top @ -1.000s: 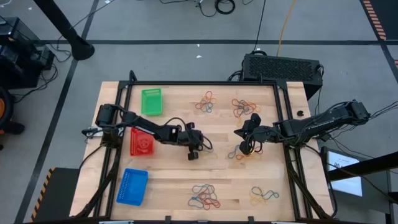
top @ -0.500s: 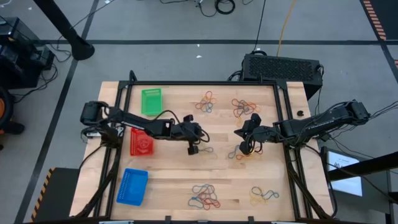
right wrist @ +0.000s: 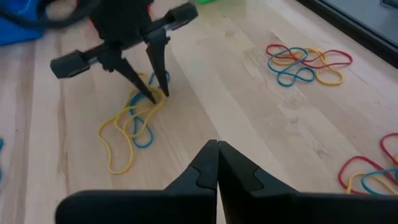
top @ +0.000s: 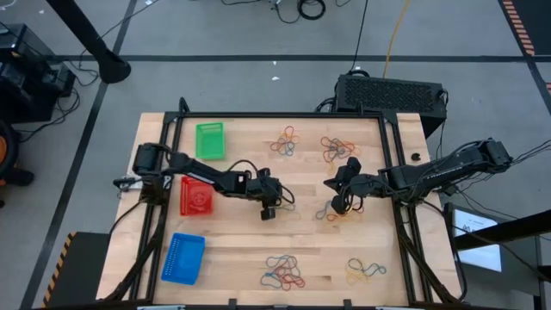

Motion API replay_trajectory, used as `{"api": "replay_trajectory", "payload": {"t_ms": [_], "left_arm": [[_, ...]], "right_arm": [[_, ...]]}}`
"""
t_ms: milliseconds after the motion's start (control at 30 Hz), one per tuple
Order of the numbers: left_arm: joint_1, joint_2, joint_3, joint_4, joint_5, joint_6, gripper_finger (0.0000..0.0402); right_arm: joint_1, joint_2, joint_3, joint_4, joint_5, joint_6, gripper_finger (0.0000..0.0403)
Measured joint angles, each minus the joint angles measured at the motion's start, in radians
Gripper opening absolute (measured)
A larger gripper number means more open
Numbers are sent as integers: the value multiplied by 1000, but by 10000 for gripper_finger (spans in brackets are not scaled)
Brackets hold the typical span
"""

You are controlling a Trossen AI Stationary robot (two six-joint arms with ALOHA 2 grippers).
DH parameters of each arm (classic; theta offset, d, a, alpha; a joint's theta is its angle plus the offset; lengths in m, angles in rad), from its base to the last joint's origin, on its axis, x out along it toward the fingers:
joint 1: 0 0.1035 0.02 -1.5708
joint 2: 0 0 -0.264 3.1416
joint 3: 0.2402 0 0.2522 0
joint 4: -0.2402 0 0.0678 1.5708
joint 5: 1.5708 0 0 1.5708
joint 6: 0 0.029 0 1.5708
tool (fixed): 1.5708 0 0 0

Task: Sort rubber bands into baskets
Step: Put the yellow rubber band into the green bin

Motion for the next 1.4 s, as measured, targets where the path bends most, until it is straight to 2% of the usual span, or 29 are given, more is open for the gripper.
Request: {"api": "replay_trajectory", "payload": {"t_ms": [133,367,467,600,767,1000,1133,1400], "left_arm": [[4,21,2,13,6,-16,120],[18,38,3,17,16,-43,118],[22,39,4,17,17,-44,87],[27,40,4,16,14,-44,16],[26,13,1,-5,6,-43,5],[18,-151,0,-32,-35,-14,2],[9,-268,0,-120,-74,10,2],[9,-503,1,-450,-212,11,1]], "right_arm": [[0,0,0,-4,3,-9,0],[0,0,0,-9,3,-9,0],[0,0,0,-9,3,-9,0],[0,0,0,-8,3,-8,0],[0,0,0,-8,3,-7,0],[0,0,0,-10,1,-3,0],[0,0,0,-14,-2,8,0],[17,0,0,-17,-23,29,0]]}}
